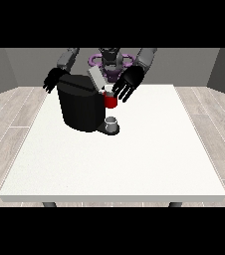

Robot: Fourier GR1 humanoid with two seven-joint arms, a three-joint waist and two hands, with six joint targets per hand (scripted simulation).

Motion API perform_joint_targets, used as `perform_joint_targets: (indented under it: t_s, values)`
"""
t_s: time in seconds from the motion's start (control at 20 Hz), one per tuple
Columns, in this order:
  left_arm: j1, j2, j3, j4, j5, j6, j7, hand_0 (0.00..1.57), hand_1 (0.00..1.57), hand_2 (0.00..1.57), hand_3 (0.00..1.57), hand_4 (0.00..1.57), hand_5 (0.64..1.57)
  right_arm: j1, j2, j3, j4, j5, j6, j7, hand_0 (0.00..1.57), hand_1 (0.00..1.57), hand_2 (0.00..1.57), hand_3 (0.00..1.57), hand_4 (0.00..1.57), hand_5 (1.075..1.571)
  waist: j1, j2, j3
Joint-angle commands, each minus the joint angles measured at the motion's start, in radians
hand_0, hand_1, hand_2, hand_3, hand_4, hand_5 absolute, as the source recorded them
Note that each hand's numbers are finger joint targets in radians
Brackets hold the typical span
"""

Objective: Insert the coffee pod into the coffee machine and close the lid

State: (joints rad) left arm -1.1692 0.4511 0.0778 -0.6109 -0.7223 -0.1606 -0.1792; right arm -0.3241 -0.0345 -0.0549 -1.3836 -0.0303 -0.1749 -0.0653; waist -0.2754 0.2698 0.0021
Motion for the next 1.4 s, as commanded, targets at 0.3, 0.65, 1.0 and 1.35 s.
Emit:
perform_joint_targets:
  t_s: [0.3,0.65,1.0,1.35]
  values:
    - [0.025,0.006,-0.031,0.001,-0.042,-0.041,-0.011,0.00,0.00,0.00,0.00,0.00,1.571,0.019,-0.022,-0.017,0.023,-0.003,-0.003,0.027,0.00,0.00,0.00,0.00,0.35,1.571,0.024,-0.038,-0.0018]
    - [0.038,-0.039,-0.028,-0.022,-0.037,-0.069,0.031,0.00,0.00,0.00,0.00,0.00,1.571,0.052,-0.010,-0.027,0.064,-0.003,-0.008,-0.050,0.00,0.00,0.00,0.00,0.42,1.571,0.058,-0.094,-0.0017]
    - [0.127,-0.115,0.007,-0.061,0.020,-0.053,0.029,0.00,0.00,0.00,0.00,0.00,1.571,0.110,0.021,-0.056,0.099,-0.040,-0.019,-0.072,0.00,0.00,0.00,0.00,0.41,1.571,0.123,-0.186,-0.0019]
    - [0.278,-0.273,0.230,-0.056,0.299,-0.033,-0.041,0.00,0.00,0.00,0.00,0.26,1.571,0.213,-0.001,-0.075,0.097,-0.049,-0.004,-0.061,0.00,0.00,0.00,0.00,0.37,1.571,0.186,-0.303,-0.0038]
